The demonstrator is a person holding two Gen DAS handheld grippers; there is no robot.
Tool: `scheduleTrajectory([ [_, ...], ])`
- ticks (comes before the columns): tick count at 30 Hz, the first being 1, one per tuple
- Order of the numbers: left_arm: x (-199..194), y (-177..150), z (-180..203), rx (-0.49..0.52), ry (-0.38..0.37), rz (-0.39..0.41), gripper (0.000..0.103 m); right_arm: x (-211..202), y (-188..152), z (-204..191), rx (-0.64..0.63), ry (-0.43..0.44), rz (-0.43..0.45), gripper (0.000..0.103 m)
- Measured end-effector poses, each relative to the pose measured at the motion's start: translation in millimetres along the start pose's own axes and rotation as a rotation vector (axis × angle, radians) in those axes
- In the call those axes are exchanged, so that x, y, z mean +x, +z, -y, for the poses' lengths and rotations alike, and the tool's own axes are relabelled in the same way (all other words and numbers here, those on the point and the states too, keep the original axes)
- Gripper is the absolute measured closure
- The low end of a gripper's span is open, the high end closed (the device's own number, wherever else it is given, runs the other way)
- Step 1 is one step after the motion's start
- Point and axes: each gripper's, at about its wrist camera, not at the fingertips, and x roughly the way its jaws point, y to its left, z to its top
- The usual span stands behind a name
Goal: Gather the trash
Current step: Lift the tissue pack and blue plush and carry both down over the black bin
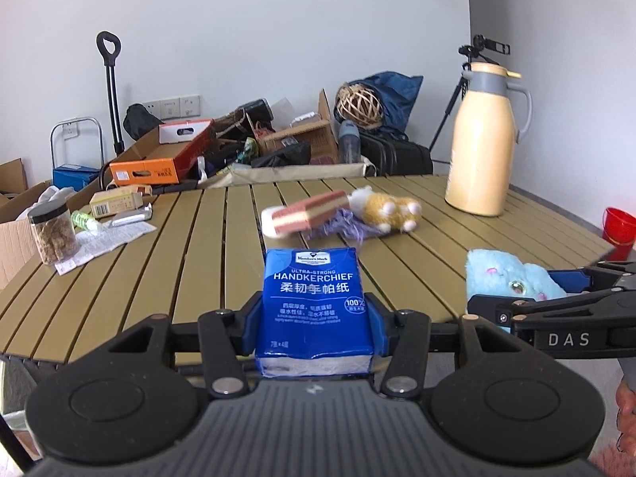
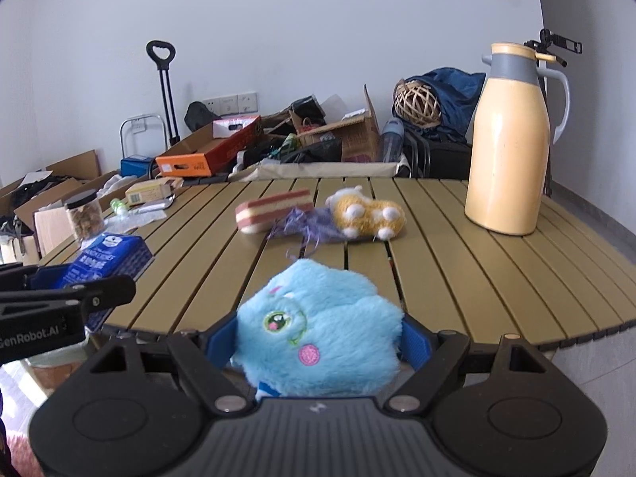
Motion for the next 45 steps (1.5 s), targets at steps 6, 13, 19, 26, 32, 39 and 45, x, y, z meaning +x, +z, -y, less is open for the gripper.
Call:
scheduleTrajectory([
  [6, -11.0, -20.4, 4.7, 0.016, -0.005, -0.043, 0.051, -3.7, -29.9, -2.1, 0.012, 0.020, -0.062, 0.021],
  [13, -15.3, -47.7, 9.3, 0.030, -0.013, -0.107, 0.051, -5.3, -62.3, -4.0, 0.006, 0.024, -0.134, 0.021],
  [19, -14.3, -71.6, 12.8, 0.038, -0.025, -0.175, 0.051, -2.2, -87.7, -4.5, -0.003, 0.023, -0.199, 0.021],
  [26, -1.9, -99.2, 14.0, 0.036, -0.033, -0.282, 0.051, 8.2, -118.1, -9.5, -0.011, 0.024, -0.291, 0.021],
  [32, 12.5, -111.1, 10.8, 0.022, -0.022, -0.354, 0.051, 21.5, -140.1, -11.7, -0.011, 0.026, -0.365, 0.021],
  [39, 37.1, -119.1, 6.6, -0.006, -0.013, -0.419, 0.051, 36.6, -154.0, -5.1, 0.003, 0.018, -0.421, 0.021],
  [45, 63.3, -137.5, 4.1, -0.037, -0.009, -0.506, 0.051, 50.5, -168.3, 8.2, 0.027, -0.004, -0.481, 0.021],
])
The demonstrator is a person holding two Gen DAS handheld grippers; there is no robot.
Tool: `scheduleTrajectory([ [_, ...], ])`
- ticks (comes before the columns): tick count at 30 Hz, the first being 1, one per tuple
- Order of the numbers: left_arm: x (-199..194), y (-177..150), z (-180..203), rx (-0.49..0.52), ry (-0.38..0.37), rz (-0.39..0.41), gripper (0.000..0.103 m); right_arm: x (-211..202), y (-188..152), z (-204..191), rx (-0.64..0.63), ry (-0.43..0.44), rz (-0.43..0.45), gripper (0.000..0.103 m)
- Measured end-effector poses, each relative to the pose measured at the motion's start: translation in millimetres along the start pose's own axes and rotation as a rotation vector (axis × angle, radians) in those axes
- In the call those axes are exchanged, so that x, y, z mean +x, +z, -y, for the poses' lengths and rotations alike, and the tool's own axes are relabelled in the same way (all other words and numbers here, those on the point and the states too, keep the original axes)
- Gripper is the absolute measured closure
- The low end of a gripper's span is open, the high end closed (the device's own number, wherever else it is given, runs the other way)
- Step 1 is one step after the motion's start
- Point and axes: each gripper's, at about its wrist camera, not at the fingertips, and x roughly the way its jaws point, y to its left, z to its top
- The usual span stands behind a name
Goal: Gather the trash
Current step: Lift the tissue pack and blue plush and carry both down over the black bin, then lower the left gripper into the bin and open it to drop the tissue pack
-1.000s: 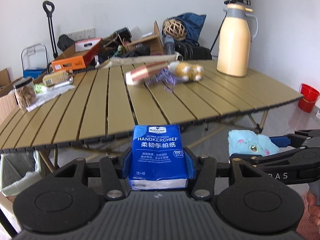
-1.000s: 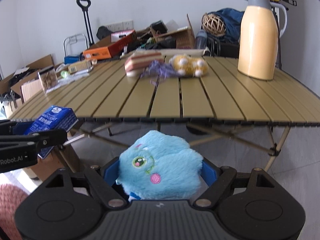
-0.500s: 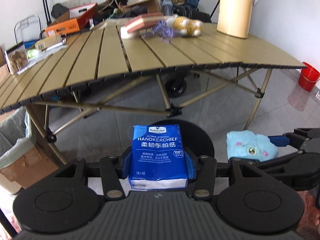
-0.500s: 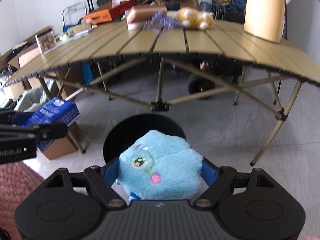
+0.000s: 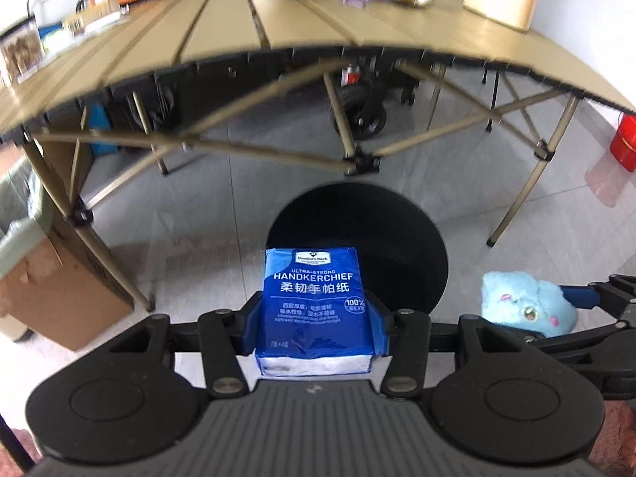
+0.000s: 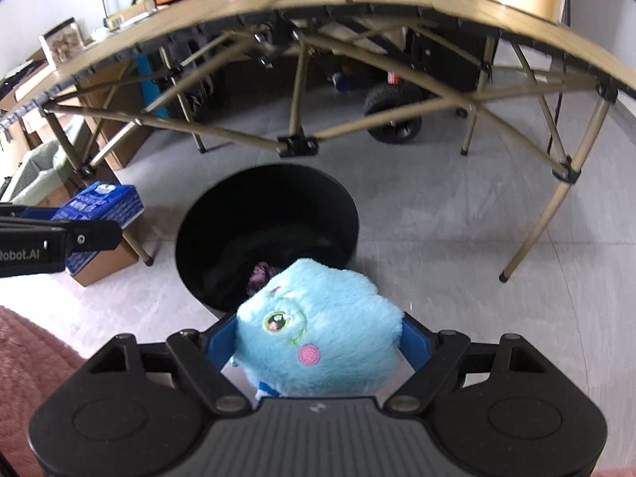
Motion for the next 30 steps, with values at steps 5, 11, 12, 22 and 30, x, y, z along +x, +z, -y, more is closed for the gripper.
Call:
scheduleTrajectory([
  [5, 24.7, -6.3, -7.7, -0.022, 0.007, -0.067, 0.051, 15.1, -3.9, 10.2, 0.028, -0.016, -0.040, 0.021],
  [11, 43.7, -4.8, -16.9, -0.055, 0.017, -0.120, 0.051, 27.8, 0.5, 24.9, 0.065, -0.046, -0.057, 0.021],
  [12, 46.7, -3.9, -17.9, -0.058, 0.018, -0.128, 0.051, 30.0, 1.8, 27.2, 0.068, -0.050, -0.059, 0.021],
  [22, 75.5, 14.2, -10.8, -0.035, 0.021, -0.169, 0.051, 49.8, 17.3, 46.1, 0.096, -0.084, -0.074, 0.021],
  [30, 98.4, 34.6, 5.8, -0.016, 0.003, -0.175, 0.051, 64.1, 27.5, 65.2, 0.141, -0.106, -0.078, 0.021],
])
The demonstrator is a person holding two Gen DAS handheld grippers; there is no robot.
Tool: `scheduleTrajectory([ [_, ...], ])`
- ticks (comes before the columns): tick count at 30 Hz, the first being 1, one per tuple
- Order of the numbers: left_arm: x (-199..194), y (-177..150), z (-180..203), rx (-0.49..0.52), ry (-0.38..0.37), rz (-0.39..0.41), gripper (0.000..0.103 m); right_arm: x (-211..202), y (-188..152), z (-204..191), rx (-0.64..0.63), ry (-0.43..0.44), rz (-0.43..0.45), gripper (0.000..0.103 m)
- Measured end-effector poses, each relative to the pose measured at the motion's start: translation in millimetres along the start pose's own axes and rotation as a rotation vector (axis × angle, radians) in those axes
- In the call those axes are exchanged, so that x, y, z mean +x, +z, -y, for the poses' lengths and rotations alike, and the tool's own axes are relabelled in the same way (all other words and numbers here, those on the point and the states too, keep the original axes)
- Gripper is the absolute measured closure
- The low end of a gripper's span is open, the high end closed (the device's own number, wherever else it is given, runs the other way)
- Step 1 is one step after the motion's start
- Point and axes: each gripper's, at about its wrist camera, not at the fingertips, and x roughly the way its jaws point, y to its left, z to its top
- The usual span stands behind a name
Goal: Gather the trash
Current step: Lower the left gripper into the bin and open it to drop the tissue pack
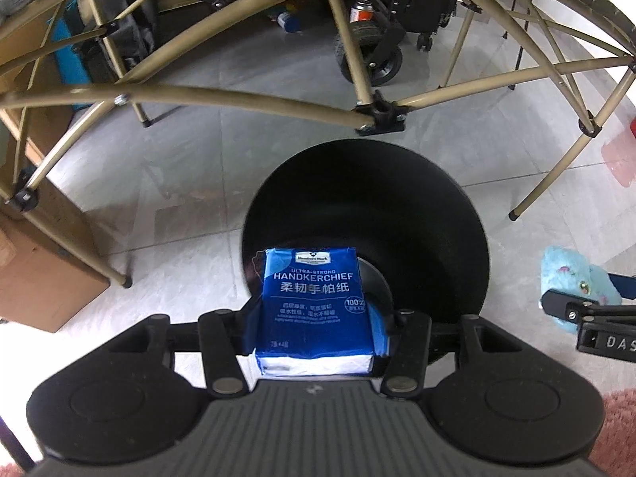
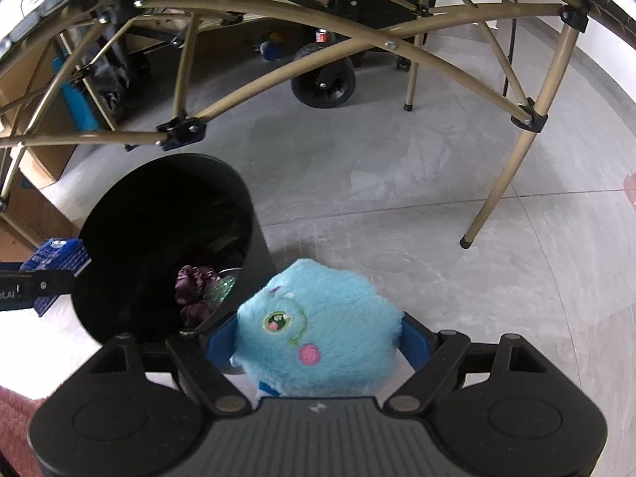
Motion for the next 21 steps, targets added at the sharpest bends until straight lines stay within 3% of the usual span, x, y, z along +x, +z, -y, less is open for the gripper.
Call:
scheduleTrajectory([
  [21, 40.6, 29.4, 42.1, 0.005, -0.004, -0.048, 0.051, 28.1, 25.2, 12.5, 0.063, 0.005, -0.007, 0.021],
])
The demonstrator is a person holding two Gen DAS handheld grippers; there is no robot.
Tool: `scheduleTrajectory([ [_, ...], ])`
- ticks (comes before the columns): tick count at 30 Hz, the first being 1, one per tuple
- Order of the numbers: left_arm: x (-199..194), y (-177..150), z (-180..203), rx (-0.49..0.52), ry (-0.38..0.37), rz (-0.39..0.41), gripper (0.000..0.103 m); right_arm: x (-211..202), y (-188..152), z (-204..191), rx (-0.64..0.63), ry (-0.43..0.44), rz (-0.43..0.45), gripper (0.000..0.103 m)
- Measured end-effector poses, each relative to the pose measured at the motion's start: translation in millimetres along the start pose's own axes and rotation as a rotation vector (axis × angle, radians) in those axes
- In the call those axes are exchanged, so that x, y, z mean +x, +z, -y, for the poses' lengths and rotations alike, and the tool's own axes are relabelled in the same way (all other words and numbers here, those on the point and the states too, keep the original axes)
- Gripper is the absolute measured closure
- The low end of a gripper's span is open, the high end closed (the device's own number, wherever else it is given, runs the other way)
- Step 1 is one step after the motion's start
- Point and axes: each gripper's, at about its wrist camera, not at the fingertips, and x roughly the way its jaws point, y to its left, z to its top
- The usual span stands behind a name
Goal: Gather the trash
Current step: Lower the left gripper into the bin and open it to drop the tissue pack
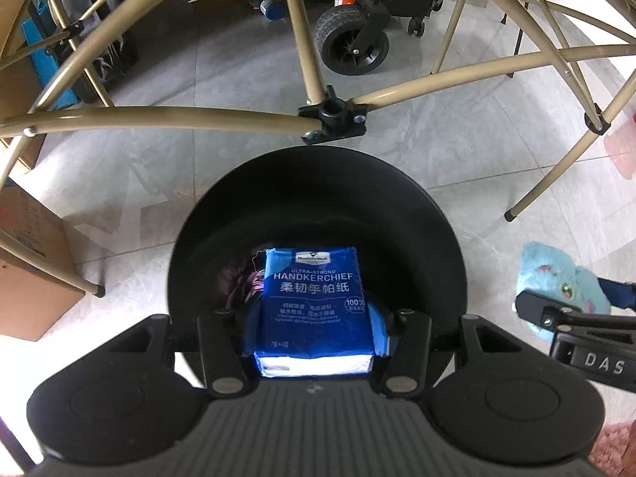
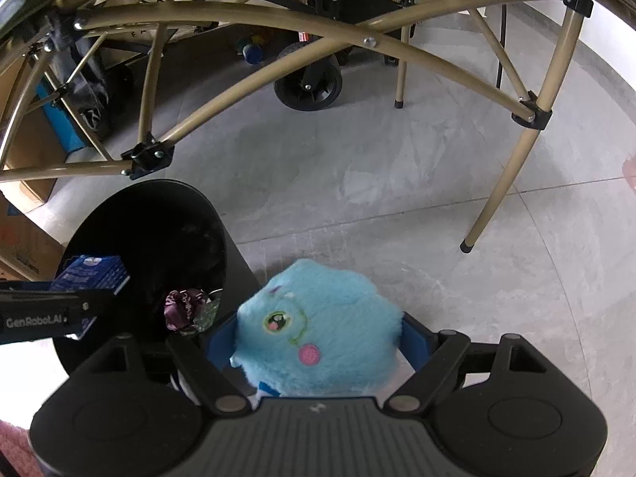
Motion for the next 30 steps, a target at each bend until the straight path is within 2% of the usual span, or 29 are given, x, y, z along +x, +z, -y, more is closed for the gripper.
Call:
scheduleTrajectory([
  [11, 17.0, 3.3, 18.5, -0.023, 0.012, -0.033, 0.051, 2.5, 2.3, 4.1, 0.020, -0.021, 0.014, 0.021],
  [26, 27.1, 4.8, 12.6, -0.060, 0.052, -0.059, 0.050, 4.4, 2.0, 5.3, 0.022, -0.030, 0.013, 0.021],
  [27, 27.4, 4.3, 12.3, -0.059, 0.054, -0.062, 0.047, 4.6, 1.8, 5.6, 0.023, -0.031, 0.012, 0.021],
  [29, 28.5, 4.1, 11.4, -0.062, 0.050, -0.071, 0.030, 5.2, 1.5, 6.3, 0.025, -0.034, 0.011, 0.021],
  [30, 29.0, 4.1, 10.1, -0.068, 0.048, -0.075, 0.014, 5.4, 1.5, 6.4, 0.025, -0.036, 0.011, 0.021],
])
